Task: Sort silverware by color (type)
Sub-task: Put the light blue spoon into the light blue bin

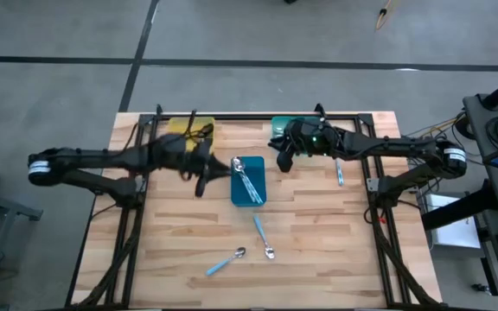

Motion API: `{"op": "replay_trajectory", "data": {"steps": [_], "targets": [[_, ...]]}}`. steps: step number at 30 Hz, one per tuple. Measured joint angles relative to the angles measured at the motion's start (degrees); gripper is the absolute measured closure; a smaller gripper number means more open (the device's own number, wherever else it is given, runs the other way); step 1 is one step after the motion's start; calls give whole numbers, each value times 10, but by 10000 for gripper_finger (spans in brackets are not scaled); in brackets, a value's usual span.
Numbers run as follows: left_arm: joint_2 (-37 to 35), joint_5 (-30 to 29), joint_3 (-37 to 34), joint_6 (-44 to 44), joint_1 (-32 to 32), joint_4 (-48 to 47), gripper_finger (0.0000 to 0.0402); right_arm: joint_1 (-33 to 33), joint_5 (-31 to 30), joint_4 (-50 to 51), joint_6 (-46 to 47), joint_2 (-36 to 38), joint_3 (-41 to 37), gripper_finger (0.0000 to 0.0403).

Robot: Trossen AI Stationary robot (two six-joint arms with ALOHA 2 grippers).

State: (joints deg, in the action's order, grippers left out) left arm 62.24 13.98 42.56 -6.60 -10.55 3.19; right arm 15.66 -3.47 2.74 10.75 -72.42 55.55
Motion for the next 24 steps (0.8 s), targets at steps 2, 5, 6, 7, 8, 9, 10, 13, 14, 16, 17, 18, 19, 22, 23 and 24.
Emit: {"op": "replay_trajectory", "data": {"steps": [2,5,6,7,8,9,10,13,14,16,17,18,19,22,23,24], "targets": [[-15,1,-31,-10,26,31,347,-14,1,-1,14,0,0,344],[-32,0,-58,-49,52,39,347,-37,1,-2,37,0,0,344],[-36,0,-66,-62,59,40,347,-44,0,1,45,0,2,344],[-41,0,-73,-72,66,39,347,-53,0,0,50,0,4,344],[-43,0,-80,-80,73,39,347,-62,0,0,54,0,5,344],[-45,0,-86,-85,81,40,347,-71,0,0,58,0,7,344],[-47,-1,-92,-88,88,40,347,-78,1,3,58,0,11,344],[-47,-1,-108,-89,105,55,347,-98,1,22,59,0,31,344],[-46,-5,-112,-89,108,62,347,-104,1,35,59,0,41,344],[-41,-22,-116,-89,112,74,347,-113,0,67,64,0,63,344],[-37,-30,-116,-89,113,76,347,-118,0,86,71,0,73,344],[-33,-37,-116,-89,114,80,347,-123,0,104,78,0,81,344],[-29,-41,-116,-89,115,85,347,-127,0,124,83,0,90,344],[-17,-45,-116,-89,115,103,347,-140,0,189,105,-1,111,344],[-15,-45,-116,-89,115,112,347,-143,0,207,116,-1,116,344],[-12,-45,-116,-89,116,114,347,-146,0,224,129,-1,118,344]]}}
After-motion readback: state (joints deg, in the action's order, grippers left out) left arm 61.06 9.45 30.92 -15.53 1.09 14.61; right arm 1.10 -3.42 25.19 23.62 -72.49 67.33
